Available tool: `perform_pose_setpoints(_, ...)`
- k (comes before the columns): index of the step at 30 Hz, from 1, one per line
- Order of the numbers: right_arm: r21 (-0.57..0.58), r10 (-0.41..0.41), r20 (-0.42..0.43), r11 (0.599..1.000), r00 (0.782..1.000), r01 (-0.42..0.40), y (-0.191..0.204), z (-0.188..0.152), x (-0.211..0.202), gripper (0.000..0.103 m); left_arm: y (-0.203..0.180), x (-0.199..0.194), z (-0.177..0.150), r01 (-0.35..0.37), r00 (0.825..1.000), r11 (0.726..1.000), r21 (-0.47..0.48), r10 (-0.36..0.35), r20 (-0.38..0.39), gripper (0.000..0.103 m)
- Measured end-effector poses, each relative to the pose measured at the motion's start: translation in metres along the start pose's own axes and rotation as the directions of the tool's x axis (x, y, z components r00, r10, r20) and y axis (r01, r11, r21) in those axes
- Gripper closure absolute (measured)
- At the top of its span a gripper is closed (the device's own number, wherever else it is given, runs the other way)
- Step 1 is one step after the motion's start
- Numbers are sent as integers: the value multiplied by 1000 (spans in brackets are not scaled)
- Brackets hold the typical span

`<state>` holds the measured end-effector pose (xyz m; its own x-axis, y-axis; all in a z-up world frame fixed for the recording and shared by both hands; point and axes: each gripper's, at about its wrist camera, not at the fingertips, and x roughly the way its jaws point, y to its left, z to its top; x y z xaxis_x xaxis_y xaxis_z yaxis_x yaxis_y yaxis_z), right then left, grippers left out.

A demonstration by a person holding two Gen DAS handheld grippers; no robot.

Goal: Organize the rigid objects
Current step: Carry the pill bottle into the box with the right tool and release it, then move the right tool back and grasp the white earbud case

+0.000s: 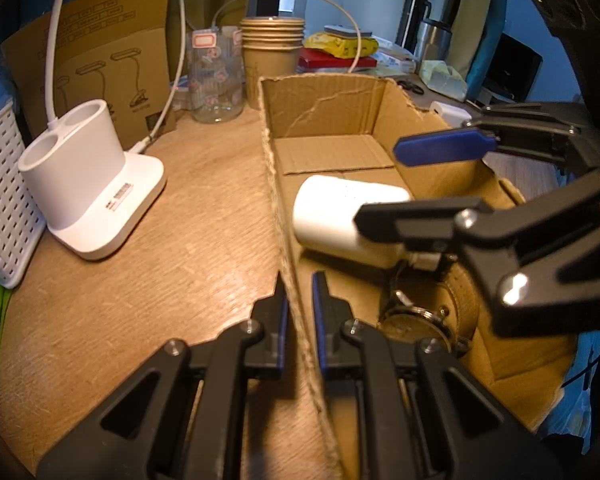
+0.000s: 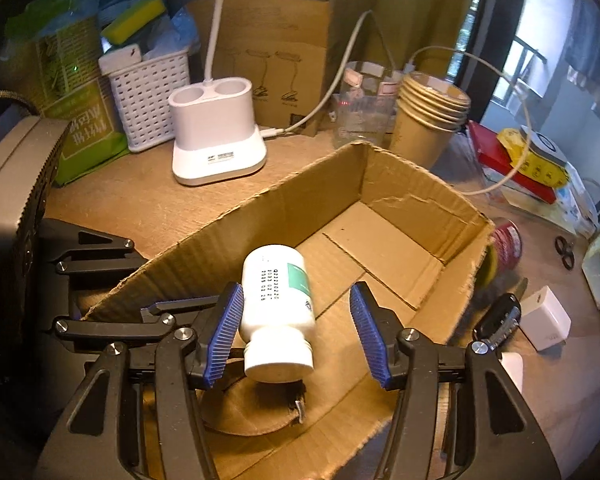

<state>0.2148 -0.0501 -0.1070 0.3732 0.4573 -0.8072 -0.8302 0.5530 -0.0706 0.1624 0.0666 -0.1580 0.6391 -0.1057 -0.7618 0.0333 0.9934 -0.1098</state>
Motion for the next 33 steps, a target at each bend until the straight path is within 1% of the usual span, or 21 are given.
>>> perform_pose_setpoints(9,50,-19,32,999,999,18,-11,-10,-17,45,0,0,0,-1,1000,1000,0,1,0,91)
perform_pose_setpoints(19,136,-91,115,988,989,75,-36,-23,-52,45,2,0,0,-1,1000,1000,0,1,0,91)
perform_pose_setpoints(22,168,-101,133,983,986,78,-45,-30,-62,45,3,0,0,-2,1000,1000,1,2,0,91)
perform_pose_setpoints(33,284,-188,125,948,974,146,-78,-54,-74,44,4,0,1,-2,1000,1000,1,2,-1,91)
